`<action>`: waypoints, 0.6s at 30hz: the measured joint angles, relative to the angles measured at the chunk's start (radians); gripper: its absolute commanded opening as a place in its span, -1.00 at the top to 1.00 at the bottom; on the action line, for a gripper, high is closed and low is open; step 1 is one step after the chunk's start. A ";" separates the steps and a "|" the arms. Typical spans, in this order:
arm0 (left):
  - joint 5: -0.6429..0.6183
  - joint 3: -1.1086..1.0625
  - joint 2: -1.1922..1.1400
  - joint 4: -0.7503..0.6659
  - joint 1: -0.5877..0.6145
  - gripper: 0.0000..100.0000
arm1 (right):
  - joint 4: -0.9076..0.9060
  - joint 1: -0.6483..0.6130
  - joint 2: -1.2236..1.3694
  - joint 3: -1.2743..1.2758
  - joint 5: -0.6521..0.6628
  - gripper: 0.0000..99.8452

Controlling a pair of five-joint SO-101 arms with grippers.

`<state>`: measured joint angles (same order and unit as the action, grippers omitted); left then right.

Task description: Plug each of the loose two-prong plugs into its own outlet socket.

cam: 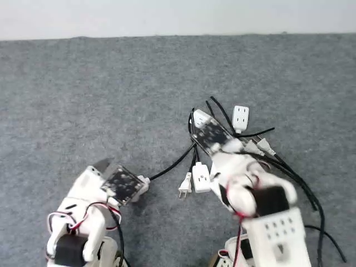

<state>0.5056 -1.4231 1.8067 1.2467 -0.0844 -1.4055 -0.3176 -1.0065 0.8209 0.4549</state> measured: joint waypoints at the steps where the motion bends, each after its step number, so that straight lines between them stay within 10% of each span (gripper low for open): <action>1: 0.005 -0.015 0.000 0.000 -0.015 0.52 | 0.029 -0.003 0.040 0.000 0.000 0.51; 18: -0.068 -0.132 0.000 -0.190 0.044 0.51 | 0.344 -0.011 0.552 0.008 -0.255 0.51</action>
<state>0.4381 -1.5551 1.8067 1.0564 -0.0399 -1.0618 -0.3284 -0.4542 0.8286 0.2002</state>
